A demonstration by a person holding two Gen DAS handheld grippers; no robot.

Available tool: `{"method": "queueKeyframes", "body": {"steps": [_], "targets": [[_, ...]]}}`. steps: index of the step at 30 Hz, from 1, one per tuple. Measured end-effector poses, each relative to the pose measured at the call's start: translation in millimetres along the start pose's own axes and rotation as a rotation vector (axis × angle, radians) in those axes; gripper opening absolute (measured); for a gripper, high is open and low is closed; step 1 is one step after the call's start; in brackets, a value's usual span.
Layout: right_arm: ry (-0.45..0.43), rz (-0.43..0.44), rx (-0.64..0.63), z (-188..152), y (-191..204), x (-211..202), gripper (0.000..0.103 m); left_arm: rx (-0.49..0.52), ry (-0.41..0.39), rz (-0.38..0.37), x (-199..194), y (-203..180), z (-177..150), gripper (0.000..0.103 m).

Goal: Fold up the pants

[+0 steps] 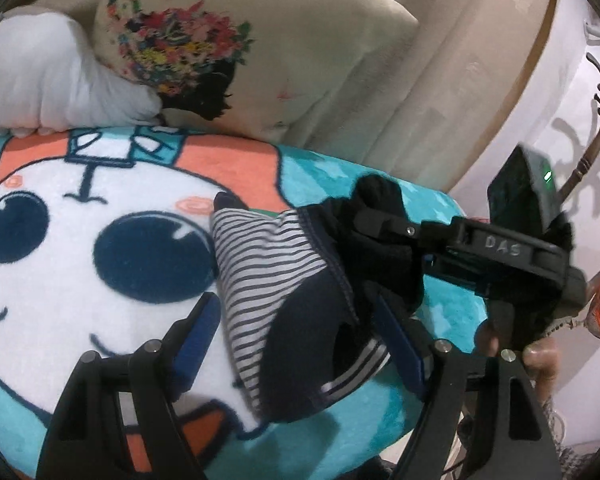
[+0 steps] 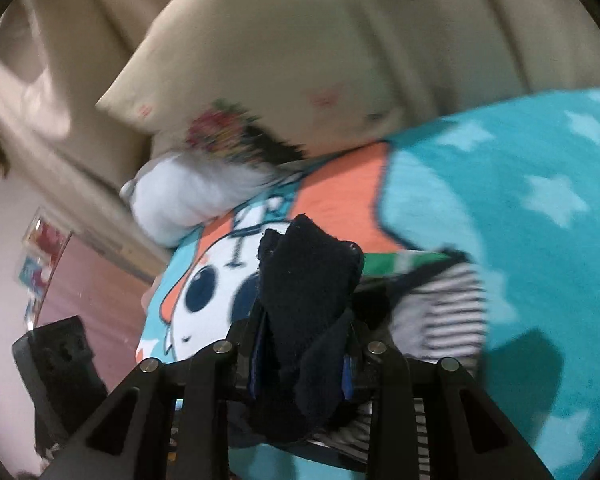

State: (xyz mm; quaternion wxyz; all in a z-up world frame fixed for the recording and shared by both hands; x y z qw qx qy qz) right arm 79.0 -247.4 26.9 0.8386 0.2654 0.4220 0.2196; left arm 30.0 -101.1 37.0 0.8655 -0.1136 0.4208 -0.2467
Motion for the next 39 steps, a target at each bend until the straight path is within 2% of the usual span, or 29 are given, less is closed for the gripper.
{"method": "queueKeyframes", "body": {"steps": [4, 6, 8, 9, 11, 13, 14, 15, 17, 21, 24, 25, 27, 29, 31, 33, 34, 35, 37, 38, 39], "targets": [[-0.094, -0.09, 0.033, 6, -23, -27, 0.052, 0.004, -0.005, 0.03, 1, 3, 5, 0.079], [-0.182, -0.146, -0.006, 12, -16, -46, 0.052, 0.003, 0.014, 0.046, 7, 5, 3, 0.079], [-0.236, -0.15, -0.031, 15, -6, -61, 0.052, 0.003, 0.04, 0.051, 16, 2, 1, 0.079], [-0.272, -0.117, -0.046, 16, 3, -70, 0.052, 0.007, 0.062, 0.052, 23, 0, -3, 0.079], [-0.288, -0.011, -0.062, 17, 17, -76, 0.052, 0.013, 0.096, 0.052, 32, -4, -10, 0.079], [-0.224, 0.149, -0.053, 13, 32, -69, 0.053, 0.021, 0.119, 0.055, 38, -8, -16, 0.079], [-0.175, 0.203, -0.047, 10, 36, -59, 0.053, 0.027, 0.127, 0.063, 41, -10, -19, 0.079], [-0.148, 0.214, -0.044, 8, 37, -52, 0.053, 0.034, 0.133, 0.074, 42, -11, -21, 0.079], [-0.102, 0.173, -0.028, 1, 24, -35, 0.053, 0.045, 0.135, 0.084, 41, -12, -22, 0.079], [-0.071, -0.015, 0.037, -10, -27, -19, 0.053, 0.048, 0.108, 0.076, 27, -3, -17, 0.079], [-0.111, 0.005, 0.09, -8, -41, -36, 0.054, 0.035, 0.059, 0.076, 14, 9, -3, 0.08], [-0.146, -0.015, 0.083, -6, -43, -48, 0.058, 0.024, 0.055, 0.085, 13, 16, 2, 0.083], [-0.191, -0.055, 0.069, -1, -48, -57, 0.075, -0.01, 0.061, 0.085, 18, 31, 9, 0.085], [-0.187, -0.055, 0.08, 0, -55, -59, 0.076, -0.039, 0.09, 0.063, 30, 42, 13, 0.087], [-0.142, -0.005, 0.11, -1, -58, -47, 0.076, -0.081, 0.136, 0.003, 47, 46, 12, 0.087], [-0.102, 0.018, 0.124, -4, -60, -35, 0.076, -0.144, 0.199, -0.092, 66, 47, 8, 0.088], [-0.077, 0.016, 0.134, -6, -64, -27, 0.076, -0.152, 0.202, -0.116, 72, 45, 8, 0.094], [-0.06, 0.021, 0.135, -8, -64, -20, 0.076, -0.135, 0.177, -0.115, 74, 41, 11, 0.095], [-0.042, 0.008, 0.1, -7, -62, -13, 0.066, -0.114, 0.198, -0.119, 82, 33, 11, 0.094], [-0.024, 0.017, 0.094, -7, -59, -10, 0.05, -0.105, 0.197, -0.123, 83, 28, 11, 0.079], [-0.013, 0.039, 0.098, -6, -55, -9, 0.043, -0.094, 0.2, -0.133, 84, 23, 11, 0.069]]}}
Point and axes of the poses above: each gripper's, at about its wrist camera, not at the fingertips, and x roughly the way its jaws point, y to its left, z to its top, the point moved 7 cm from there along x, roughly the way its jaws point, and after that the axes turned 1 degree about -z, right-handed, at the moved point
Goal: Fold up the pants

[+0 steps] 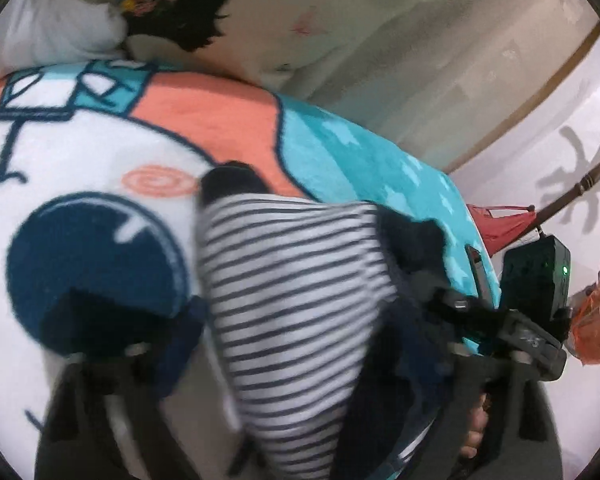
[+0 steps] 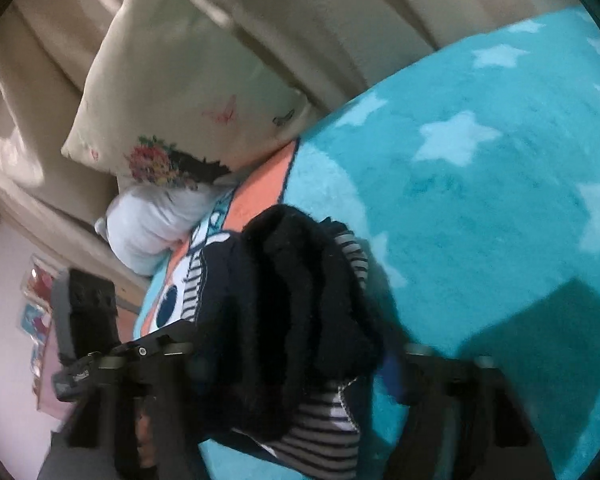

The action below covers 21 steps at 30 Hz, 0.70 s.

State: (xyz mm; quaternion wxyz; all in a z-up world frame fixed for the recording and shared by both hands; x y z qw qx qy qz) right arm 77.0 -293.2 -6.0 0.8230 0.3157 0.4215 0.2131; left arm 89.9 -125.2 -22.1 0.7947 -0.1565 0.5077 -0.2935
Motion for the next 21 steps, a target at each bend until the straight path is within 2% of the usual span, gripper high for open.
{"method": "queueKeyframes", "body": {"steps": [1, 4, 7, 10, 12, 14, 16, 17, 19, 21], "targets": [[0.0, 0.009, -0.002, 1, 3, -1, 0.041, 0.011, 0.007, 0.0, 0, -3, 0, 0.059], [-0.006, 0.055, -0.007, 9, 19, -2, 0.037, -0.01, -0.028, -0.005, -13, -1, 5, 0.045], [-0.015, 0.115, -0.034, 24, 46, 3, 0.036, -0.024, -0.068, -0.006, -31, 4, 21, 0.044], [-0.017, 0.153, -0.066, 35, 68, 15, 0.036, -0.005, -0.134, 0.066, -52, 13, 44, 0.044], [-0.017, 0.152, -0.073, 40, 73, 27, 0.036, 0.0, -0.146, 0.116, -55, 20, 55, 0.048], [-0.013, 0.087, -0.079, 42, 65, 43, 0.039, -0.012, -0.148, 0.176, -52, 32, 59, 0.05], [0.004, -0.116, -0.101, 39, 40, 62, 0.042, -0.017, -0.143, 0.241, -50, 45, 56, 0.05], [0.015, -0.164, -0.105, 36, 32, 65, 0.045, -0.025, -0.145, 0.26, -51, 49, 53, 0.05], [-0.005, -0.144, -0.082, 34, 27, 55, 0.05, -0.035, -0.171, 0.26, -60, 50, 44, 0.05], [-0.073, -0.141, -0.087, 38, 34, 32, 0.051, 0.003, -0.215, 0.269, -75, 39, 36, 0.05]]}}
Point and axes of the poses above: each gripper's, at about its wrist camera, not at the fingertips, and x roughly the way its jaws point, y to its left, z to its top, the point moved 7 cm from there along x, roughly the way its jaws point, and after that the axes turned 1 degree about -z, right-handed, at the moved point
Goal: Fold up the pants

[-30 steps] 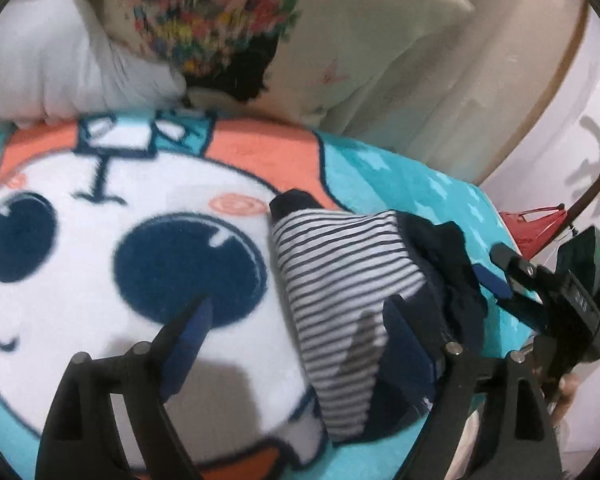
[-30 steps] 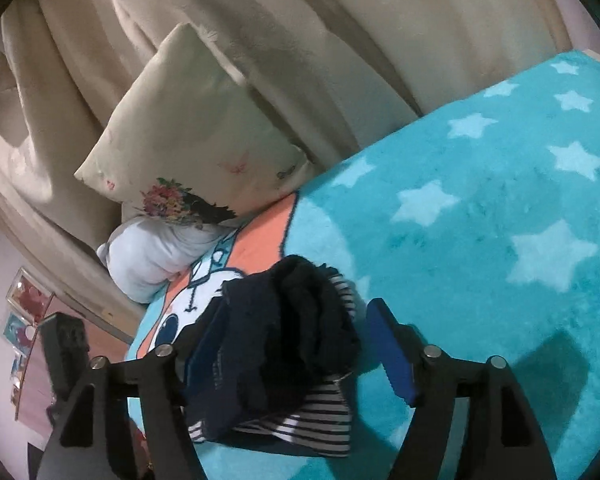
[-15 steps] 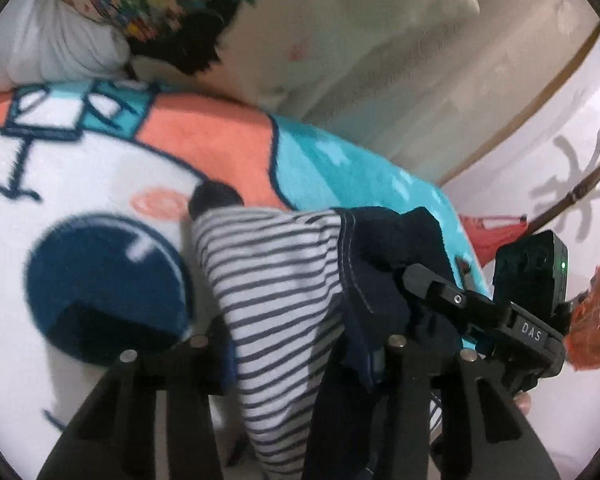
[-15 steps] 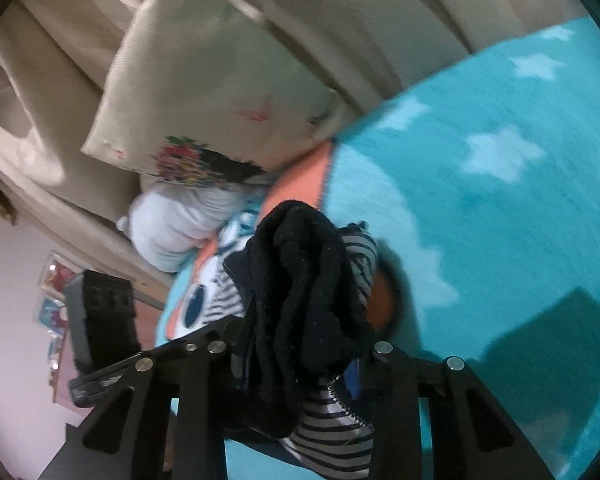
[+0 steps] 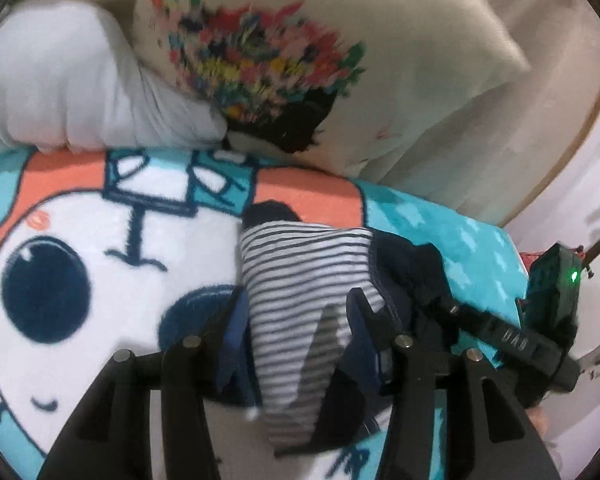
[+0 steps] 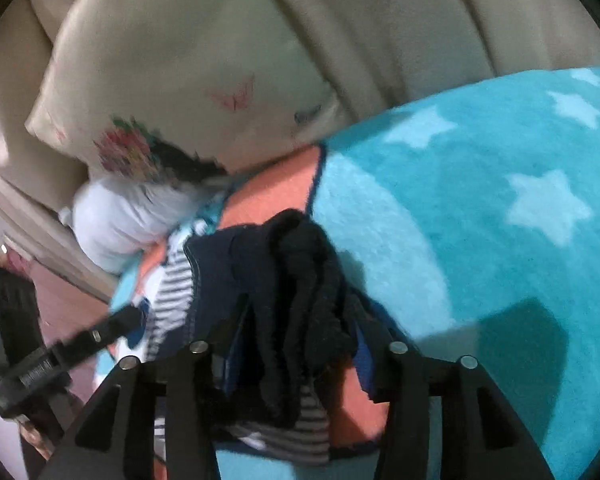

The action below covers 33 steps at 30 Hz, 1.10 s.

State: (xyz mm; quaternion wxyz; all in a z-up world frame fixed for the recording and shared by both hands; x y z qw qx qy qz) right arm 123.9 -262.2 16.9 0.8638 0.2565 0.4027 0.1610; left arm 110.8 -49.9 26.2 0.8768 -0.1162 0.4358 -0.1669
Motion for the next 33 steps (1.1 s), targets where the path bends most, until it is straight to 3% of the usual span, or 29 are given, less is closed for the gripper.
{"method": "queueKeyframes", "body": {"steps": [2, 4, 8, 11, 13, 15, 17, 21, 23, 27, 29, 33], "targets": [[-0.06, -0.007, -0.023, 8, 8, -18, 0.051, 0.032, -0.037, 0.004, -10, -11, -1, 0.058], [-0.099, 0.053, -0.032, 14, 23, -34, 0.051, 0.054, -0.047, -0.008, -11, -20, -6, 0.063], [-0.016, 0.235, -0.036, 9, 53, -22, 0.051, 0.069, 0.045, -0.014, 19, -27, -31, 0.063], [0.072, 0.202, -0.021, 11, 53, 17, 0.051, 0.051, 0.084, 0.013, 34, -21, -44, 0.065], [0.085, 0.163, 0.013, 15, 39, 37, 0.051, 0.064, 0.062, 0.022, 32, -23, -43, 0.067], [0.083, 0.185, 0.096, 20, 19, 50, 0.048, 0.062, 0.062, 0.014, 30, -24, -41, 0.067], [0.068, 0.232, 0.16, 20, 5, 44, 0.048, 0.056, 0.068, 0.007, 30, -23, -40, 0.068], [-0.012, 0.17, 0.155, 20, 5, 14, 0.051, 0.045, 0.075, -0.004, 27, -21, -35, 0.068], [-0.047, 0.184, 0.129, 13, 14, 0, 0.052, 0.03, 0.073, -0.003, 26, -20, -35, 0.068], [-0.024, 0.18, 0.084, -14, 22, 0, 0.054, 0.005, 0.064, -0.004, 15, -16, -33, 0.069], [0.013, 0.145, 0.097, -26, 12, 12, 0.054, -0.015, 0.047, 0.005, 4, -12, -31, 0.069], [-0.029, 0.132, 0.133, -23, 4, -1, 0.054, -0.028, -0.044, 0.066, -30, -4, -28, 0.076]]}}
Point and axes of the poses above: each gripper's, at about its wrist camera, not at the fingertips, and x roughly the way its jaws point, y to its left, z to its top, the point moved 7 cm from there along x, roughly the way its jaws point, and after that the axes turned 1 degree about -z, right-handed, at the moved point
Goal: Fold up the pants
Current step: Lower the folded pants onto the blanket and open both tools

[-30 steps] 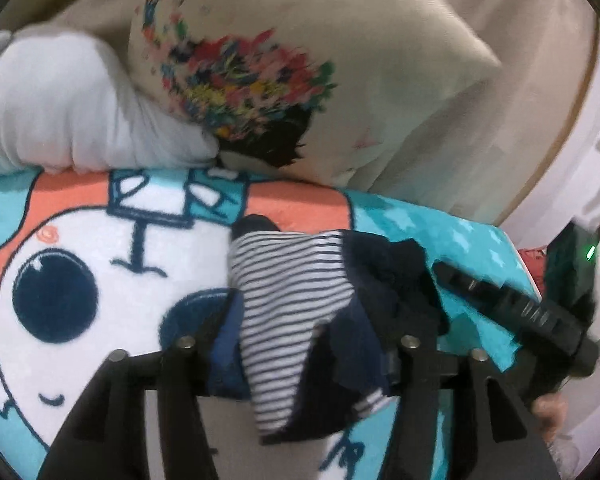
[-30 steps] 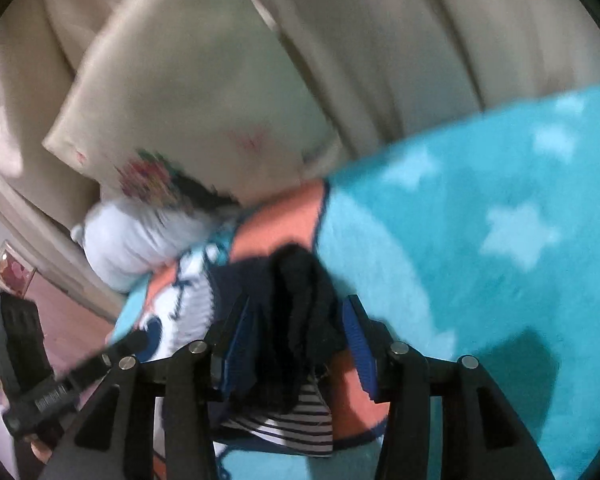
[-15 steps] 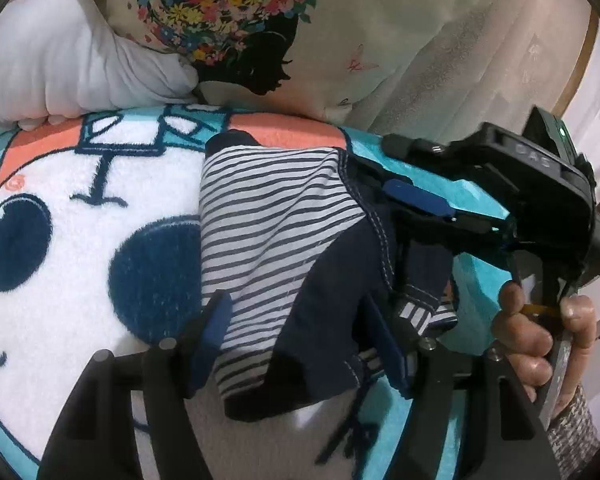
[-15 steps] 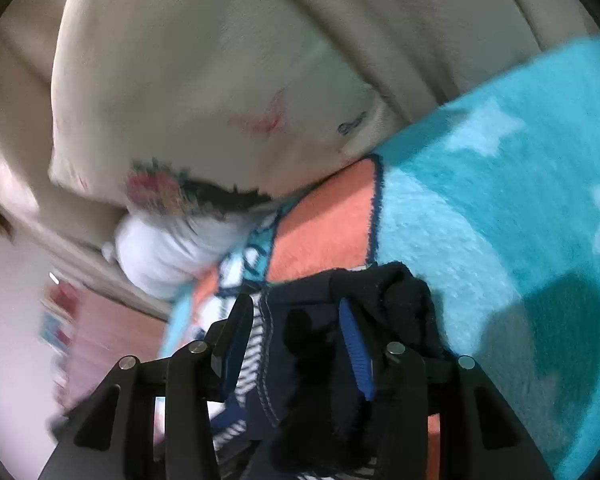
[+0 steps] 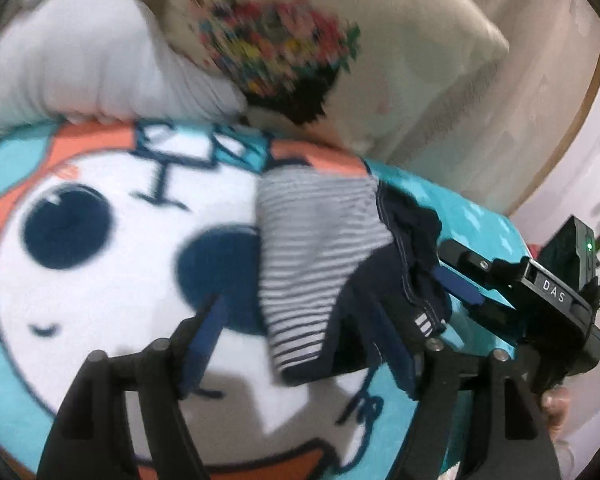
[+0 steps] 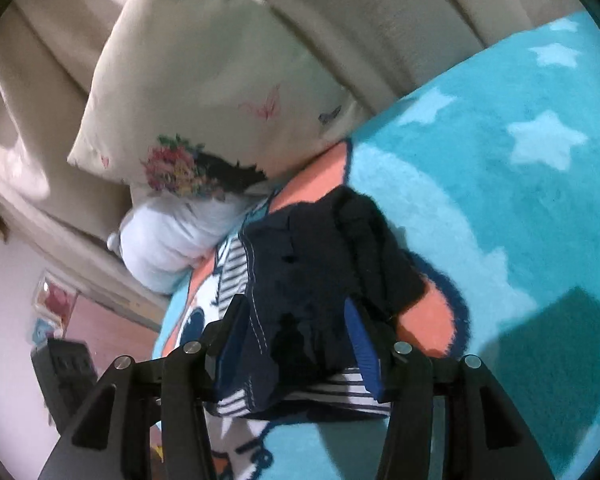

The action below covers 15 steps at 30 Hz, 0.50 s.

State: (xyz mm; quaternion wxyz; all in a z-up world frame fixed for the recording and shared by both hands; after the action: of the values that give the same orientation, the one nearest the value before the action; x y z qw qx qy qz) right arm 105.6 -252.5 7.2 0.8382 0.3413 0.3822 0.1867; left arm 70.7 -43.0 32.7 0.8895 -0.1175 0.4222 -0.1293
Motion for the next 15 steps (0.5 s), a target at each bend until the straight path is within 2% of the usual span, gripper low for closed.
{"method": "queueKeyframes", "body": {"steps": [4, 6, 8, 11, 15], "targets": [[-0.06, -0.09, -0.076, 0, 9, -18, 0.057, 0.013, -0.185, 0.131, -33, 9, 15, 0.089], [-0.079, -0.117, -0.104, -3, 14, -24, 0.058, 0.032, -0.303, 0.234, -53, 13, 21, 0.095], [-0.093, -0.154, -0.143, -9, 17, -31, 0.058, 0.062, -0.371, 0.293, -69, 11, 22, 0.1], [-0.11, -0.197, -0.201, -17, 25, -35, 0.061, 0.111, -0.425, 0.328, -86, 6, 20, 0.101], [-0.116, -0.223, -0.268, -27, 37, -37, 0.063, 0.162, -0.446, 0.347, -98, -5, 18, 0.102]]}}
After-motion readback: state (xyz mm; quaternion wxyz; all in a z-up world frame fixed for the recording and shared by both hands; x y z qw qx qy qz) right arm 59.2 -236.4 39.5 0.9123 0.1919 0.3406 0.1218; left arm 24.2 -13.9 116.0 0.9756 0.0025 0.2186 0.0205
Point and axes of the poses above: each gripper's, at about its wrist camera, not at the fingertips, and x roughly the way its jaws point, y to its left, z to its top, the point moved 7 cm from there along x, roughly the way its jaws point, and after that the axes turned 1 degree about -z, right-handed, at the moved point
